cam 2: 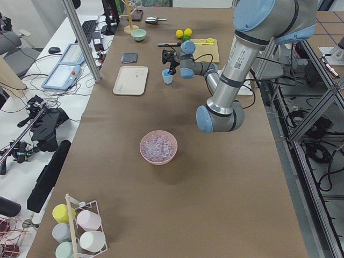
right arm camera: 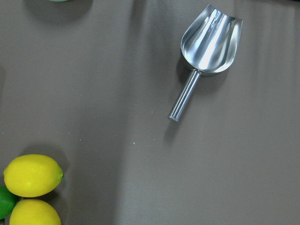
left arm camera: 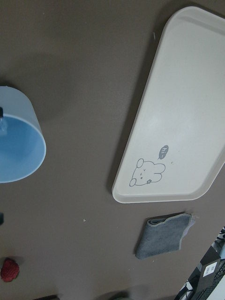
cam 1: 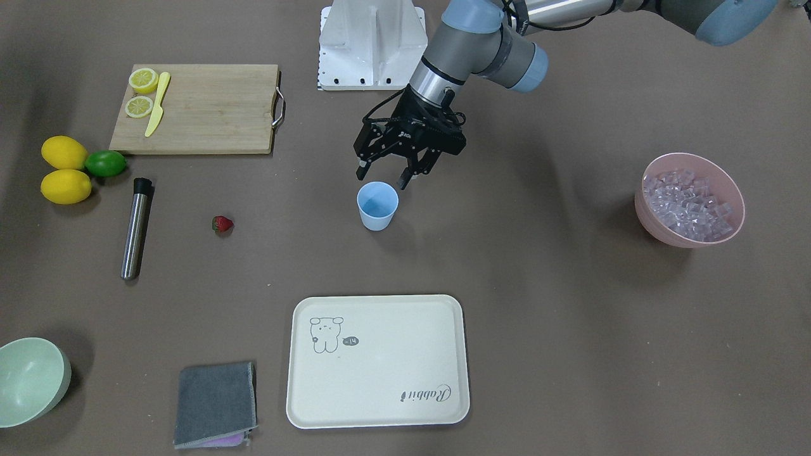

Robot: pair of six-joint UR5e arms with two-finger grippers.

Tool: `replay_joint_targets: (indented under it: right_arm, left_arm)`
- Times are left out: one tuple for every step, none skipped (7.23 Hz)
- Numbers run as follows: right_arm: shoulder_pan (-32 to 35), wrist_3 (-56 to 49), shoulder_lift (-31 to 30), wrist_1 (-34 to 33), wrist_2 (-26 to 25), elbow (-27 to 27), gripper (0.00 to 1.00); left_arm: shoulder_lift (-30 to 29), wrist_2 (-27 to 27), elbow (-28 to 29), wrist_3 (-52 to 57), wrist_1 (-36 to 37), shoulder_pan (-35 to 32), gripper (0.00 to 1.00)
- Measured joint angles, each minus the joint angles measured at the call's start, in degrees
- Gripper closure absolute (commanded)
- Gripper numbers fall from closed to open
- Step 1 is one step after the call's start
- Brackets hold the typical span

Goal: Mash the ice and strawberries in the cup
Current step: 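Open the left gripper to drop the cube into the cup, withdraw, then move the left gripper back down into the pink ice bowl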

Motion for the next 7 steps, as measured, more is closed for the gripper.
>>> replay_joint_targets:
  right_arm:
    - [0.00,0.01,0.00,-0.02,0.00,0.00,0.00]
    - [0.00,0.01,-0.01,-0.02,0.00,0.00,0.00]
    - [0.00,0.01,-0.01,-0.02,0.00,-0.01,0.00]
    - [0.00,0.01,-0.03,-0.02,0.00,-0.05,0.00]
    - [0.00,0.00,-0.07,-0.03,0.00,-0.10,0.00]
    - [0.00,-0.05,-0.11,-0.03,0.00,-0.14,0.00]
    - [0.00,-0.06,-0.13,-0.03,0.00,-0.16,0.00]
  left_arm:
    - [0.50,-0.01,-0.20,0.14,0.21,-0.06,0.02]
    - [1.54,-0.29,-1.28,0.76,1.77,-0.23,0.01]
    - [2.72,-1.39,-4.28,2.94,6.79,-0.54,0.00]
    - [3.65,-3.24,-8.68,6.70,15.15,-1.13,0.00]
    - [5.10,-5.78,-12.92,10.92,23.55,-2.47,0.00]
    - [8.18,-8.87,-16.39,16.42,29.54,-5.03,0.00]
    - [12.85,-11.53,-19.22,24.16,32.45,-8.50,0.00]
